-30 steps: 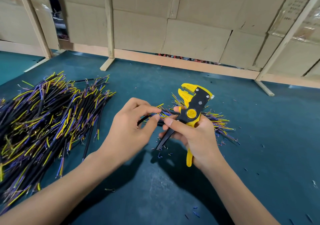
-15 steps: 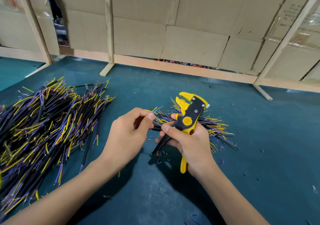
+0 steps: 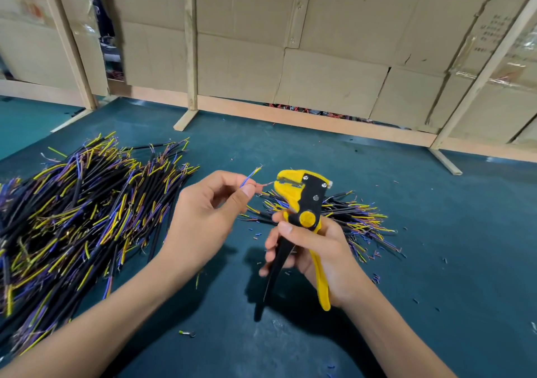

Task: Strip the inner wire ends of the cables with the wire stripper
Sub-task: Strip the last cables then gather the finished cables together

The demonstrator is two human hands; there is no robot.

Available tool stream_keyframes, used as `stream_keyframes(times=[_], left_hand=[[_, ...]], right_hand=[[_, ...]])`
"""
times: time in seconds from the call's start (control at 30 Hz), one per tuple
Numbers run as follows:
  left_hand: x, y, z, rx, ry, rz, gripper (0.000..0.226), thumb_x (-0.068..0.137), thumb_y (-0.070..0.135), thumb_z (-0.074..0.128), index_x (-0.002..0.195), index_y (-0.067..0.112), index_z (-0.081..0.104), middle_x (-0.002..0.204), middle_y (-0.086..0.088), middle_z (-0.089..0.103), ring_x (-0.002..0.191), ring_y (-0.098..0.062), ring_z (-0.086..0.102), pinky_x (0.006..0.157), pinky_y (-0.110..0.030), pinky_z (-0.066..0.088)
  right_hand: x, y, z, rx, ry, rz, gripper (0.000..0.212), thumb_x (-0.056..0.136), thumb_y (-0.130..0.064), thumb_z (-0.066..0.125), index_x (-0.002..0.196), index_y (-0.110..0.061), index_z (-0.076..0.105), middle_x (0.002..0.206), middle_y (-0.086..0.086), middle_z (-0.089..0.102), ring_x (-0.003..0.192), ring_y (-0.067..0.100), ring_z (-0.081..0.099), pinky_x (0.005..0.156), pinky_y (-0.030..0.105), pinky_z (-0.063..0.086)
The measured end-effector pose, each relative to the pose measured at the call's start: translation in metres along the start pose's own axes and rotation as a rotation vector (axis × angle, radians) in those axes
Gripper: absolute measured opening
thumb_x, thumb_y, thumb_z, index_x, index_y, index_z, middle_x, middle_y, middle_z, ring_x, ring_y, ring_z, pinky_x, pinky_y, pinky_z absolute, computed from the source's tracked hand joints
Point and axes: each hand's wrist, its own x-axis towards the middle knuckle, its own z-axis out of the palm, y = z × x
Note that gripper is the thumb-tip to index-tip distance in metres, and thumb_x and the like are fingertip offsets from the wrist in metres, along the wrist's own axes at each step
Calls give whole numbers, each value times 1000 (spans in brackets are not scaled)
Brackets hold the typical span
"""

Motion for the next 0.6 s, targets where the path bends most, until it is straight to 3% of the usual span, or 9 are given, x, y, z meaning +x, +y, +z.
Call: stream_keyframes(times=[0.1, 0.3, 0.6], left_hand=[[-1, 2, -2, 37, -61, 41, 8, 97, 9, 61, 98, 4, 67, 74, 17, 70, 47, 1, 54, 52, -5, 38], [-2, 7, 0, -35, -62, 29, 6, 98, 4, 59, 95, 0, 62, 67, 3, 68, 42, 0, 52, 49, -5, 37], [-3, 6, -2, 37, -80, -18, 8, 99, 9, 60, 92, 10, 63, 62, 3, 69, 39, 0, 49, 45, -9, 33]], right_hand=[[-2, 5, 2, -62, -89, 59, 21, 88, -15, 73, 106, -6, 70, 85, 25, 66, 72, 36, 65, 68, 54, 58], [-3, 8, 1, -96, -121, 75, 22, 90, -17, 72, 108, -6, 68, 84, 24, 65, 72, 36, 65, 68, 54, 58], [0, 12, -1, -36, -127, 43, 19, 90, -13, 70, 107, -4, 66, 74, 17, 57, 68, 35, 62, 67, 54, 57]])
